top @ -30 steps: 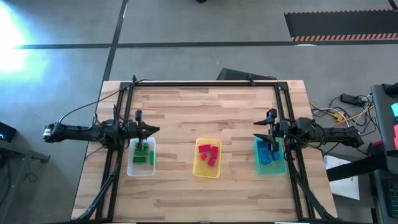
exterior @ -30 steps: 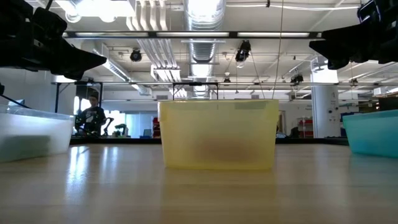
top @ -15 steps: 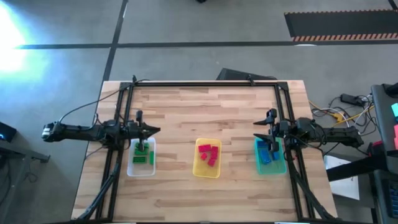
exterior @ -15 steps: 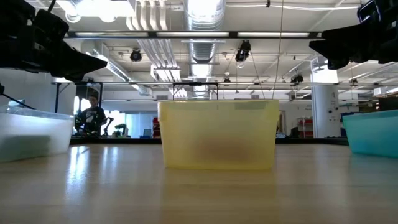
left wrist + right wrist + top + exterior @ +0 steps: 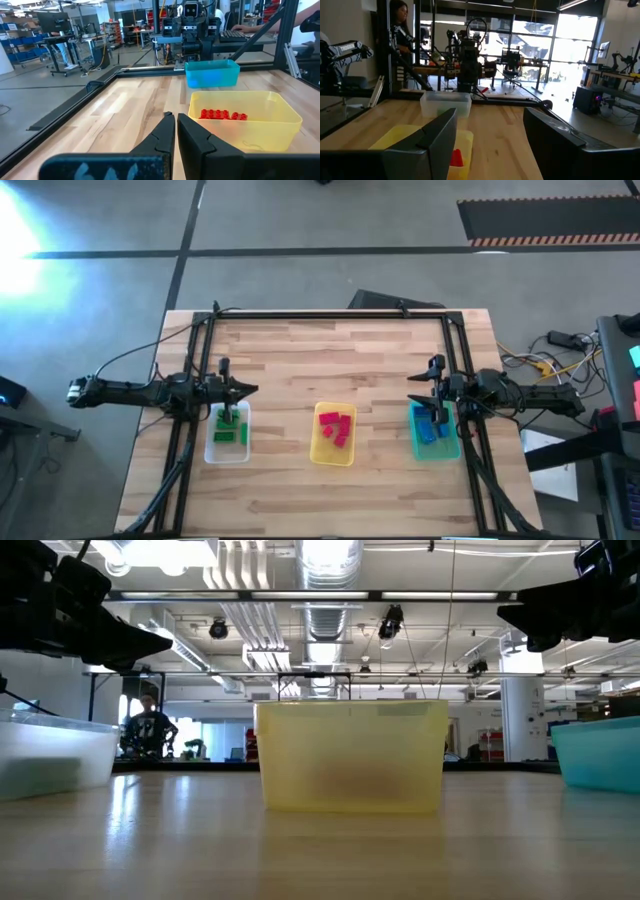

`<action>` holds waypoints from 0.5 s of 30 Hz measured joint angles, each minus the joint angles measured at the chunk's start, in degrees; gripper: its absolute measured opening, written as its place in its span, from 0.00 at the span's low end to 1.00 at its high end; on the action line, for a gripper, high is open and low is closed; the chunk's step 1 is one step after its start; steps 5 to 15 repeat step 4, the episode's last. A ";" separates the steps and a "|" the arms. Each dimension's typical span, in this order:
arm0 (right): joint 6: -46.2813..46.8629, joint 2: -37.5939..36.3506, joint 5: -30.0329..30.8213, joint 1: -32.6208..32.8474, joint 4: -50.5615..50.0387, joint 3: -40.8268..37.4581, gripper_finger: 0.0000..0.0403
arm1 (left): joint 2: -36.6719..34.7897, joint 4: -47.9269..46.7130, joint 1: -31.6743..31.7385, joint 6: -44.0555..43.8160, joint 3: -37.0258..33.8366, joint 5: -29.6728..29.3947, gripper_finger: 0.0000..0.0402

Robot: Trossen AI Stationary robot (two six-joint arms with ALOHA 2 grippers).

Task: Sort & place blocks by color
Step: Return to Home Position

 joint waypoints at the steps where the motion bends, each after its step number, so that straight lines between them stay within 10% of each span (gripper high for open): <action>1: 0.00 0.00 0.00 0.00 0.00 0.00 0.54 | 0.00 0.01 0.00 -0.02 0.00 0.01 0.01; 15: 0.00 0.00 0.00 0.00 0.00 0.00 0.54 | -0.02 0.00 0.01 0.00 0.00 0.00 0.01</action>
